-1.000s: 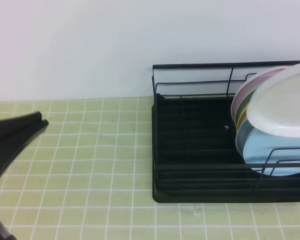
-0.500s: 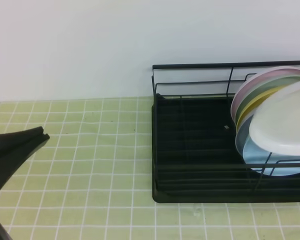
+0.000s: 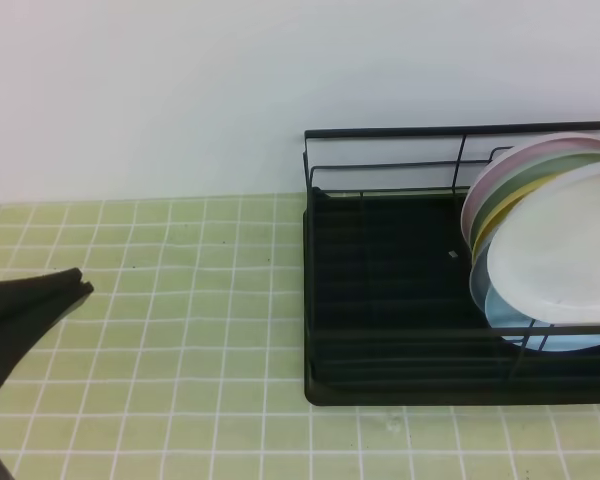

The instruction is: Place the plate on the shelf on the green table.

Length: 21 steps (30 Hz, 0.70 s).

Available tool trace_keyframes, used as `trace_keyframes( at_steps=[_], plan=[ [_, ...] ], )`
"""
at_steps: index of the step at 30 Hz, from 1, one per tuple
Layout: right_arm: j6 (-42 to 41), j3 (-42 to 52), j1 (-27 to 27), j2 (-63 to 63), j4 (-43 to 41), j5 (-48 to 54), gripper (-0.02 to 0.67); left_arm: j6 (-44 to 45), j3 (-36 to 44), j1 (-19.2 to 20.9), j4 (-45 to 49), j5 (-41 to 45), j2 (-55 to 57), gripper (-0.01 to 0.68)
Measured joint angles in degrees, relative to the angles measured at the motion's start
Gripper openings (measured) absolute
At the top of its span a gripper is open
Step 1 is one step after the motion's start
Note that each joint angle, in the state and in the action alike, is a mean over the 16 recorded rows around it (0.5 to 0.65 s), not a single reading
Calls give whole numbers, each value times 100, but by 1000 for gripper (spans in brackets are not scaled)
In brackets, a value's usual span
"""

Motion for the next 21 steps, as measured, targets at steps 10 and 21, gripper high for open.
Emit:
trace_keyframes(
  at_steps=[10,21],
  plan=[
    [-102,0,0,48,9,-254,-3,0,1,433,-106,-123,-24,0],
    [-226,0,0,-6,77,-232,-3,0,5,1913,-725,-399,-303,0]
  ],
)
